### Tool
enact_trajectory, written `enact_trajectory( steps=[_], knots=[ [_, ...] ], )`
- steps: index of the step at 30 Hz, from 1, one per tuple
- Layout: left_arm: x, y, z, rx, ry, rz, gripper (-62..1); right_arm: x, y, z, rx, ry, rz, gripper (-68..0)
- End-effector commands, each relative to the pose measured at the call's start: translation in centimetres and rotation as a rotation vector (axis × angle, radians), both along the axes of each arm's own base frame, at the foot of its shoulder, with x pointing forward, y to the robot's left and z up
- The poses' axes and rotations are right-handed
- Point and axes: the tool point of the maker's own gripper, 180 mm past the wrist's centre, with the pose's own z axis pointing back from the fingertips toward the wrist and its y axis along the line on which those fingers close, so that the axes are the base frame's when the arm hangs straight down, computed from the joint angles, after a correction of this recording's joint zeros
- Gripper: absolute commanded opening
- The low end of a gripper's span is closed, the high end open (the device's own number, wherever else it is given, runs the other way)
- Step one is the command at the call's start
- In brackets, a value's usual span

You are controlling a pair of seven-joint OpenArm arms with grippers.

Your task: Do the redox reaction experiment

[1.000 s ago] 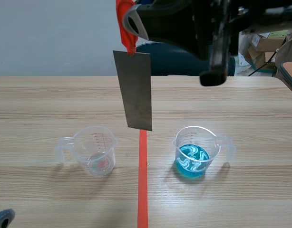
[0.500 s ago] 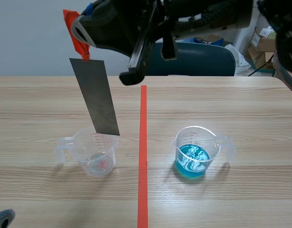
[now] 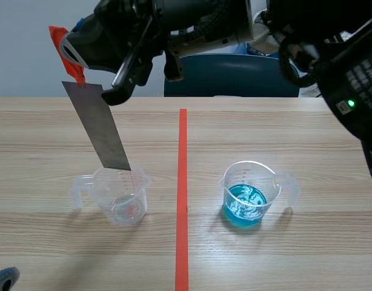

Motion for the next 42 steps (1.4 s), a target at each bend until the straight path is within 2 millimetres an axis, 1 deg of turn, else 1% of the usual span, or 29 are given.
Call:
enact_trajectory(
  steps=[1, 9, 42],
  knots=[
    [0.11, -0.37, 0.84, -0.021, -0.022, 0.000, 1.4, 0.11, 0.39, 1.32, 0.027, -0.029, 0.015, -66.9],
    [0.10, -0.36, 0.78, -0.018, -0.019, 0.000, 1.4, 0.39, 1.37, 0.55, 0.004, -0.017, 0.025, -66.9],
    [0.10, -0.36, 0.77, -0.018, -0.019, 0.000, 1.4, 0.39, 1.37, 0.58, 0.007, -0.017, 0.025, -66.9]
  ],
)
